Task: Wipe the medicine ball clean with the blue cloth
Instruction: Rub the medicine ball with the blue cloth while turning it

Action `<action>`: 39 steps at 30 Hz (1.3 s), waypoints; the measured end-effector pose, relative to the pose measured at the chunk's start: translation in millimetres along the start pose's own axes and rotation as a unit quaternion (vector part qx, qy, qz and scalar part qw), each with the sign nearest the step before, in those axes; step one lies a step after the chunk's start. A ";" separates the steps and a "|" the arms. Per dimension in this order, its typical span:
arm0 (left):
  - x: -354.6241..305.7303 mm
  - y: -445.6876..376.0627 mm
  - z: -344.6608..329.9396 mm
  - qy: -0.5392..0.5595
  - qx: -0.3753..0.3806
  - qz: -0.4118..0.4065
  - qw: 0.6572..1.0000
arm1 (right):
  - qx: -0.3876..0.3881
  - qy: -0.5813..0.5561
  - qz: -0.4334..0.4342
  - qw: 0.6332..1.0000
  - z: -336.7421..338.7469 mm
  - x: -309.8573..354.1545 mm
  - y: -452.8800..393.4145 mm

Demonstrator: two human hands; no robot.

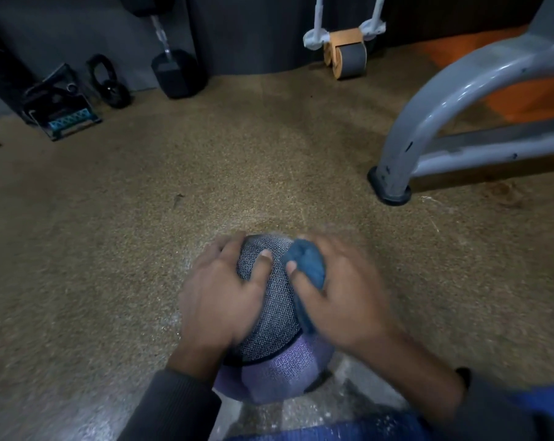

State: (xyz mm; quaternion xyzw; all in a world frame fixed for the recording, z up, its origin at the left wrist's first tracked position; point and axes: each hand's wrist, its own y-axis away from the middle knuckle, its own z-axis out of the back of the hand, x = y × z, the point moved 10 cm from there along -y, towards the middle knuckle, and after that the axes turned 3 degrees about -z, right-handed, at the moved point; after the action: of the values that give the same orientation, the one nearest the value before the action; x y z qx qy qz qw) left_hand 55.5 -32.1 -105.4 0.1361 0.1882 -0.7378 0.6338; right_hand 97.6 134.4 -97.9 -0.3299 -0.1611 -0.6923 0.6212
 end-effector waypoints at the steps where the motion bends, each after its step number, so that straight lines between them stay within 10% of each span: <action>1: -0.7 1.0 0.2 0.006 -0.001 -0.007 1.000 | -0.015 0.011 0.038 0.999 4.2 14.4 6.5; 10: -22.6 9.6 1.9 -0.034 -0.001 -0.030 0.999 | 0.161 -0.166 -0.236 0.944 -45.2 -83.1 -50.9; 16: -28.3 -2.9 -6.8 -0.034 0.014 -0.043 0.998 | -0.014 0.021 0.010 1.000 7.7 0.3 -3.4; 24: -34.4 6.4 -4.2 -0.025 0.014 -0.057 0.998 | 0.152 -0.150 -0.224 0.951 -32.1 -83.9 -46.1; 31: -32.2 3.6 -3.7 0.001 0.026 -0.087 0.996 | -0.016 -0.018 0.013 1.000 10.5 2.9 -1.8; 39: -34.8 11.8 -4.2 -0.010 0.038 -0.112 0.993 | 0.204 -0.171 -0.271 0.925 -56.7 -96.3 -50.1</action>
State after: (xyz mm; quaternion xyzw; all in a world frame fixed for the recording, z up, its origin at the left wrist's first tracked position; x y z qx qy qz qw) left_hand 72.6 -0.9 -95.1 0.1309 0.1682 -0.8123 0.5430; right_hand 35.6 180.0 -193.2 -0.2529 -0.4859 -0.7194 0.4271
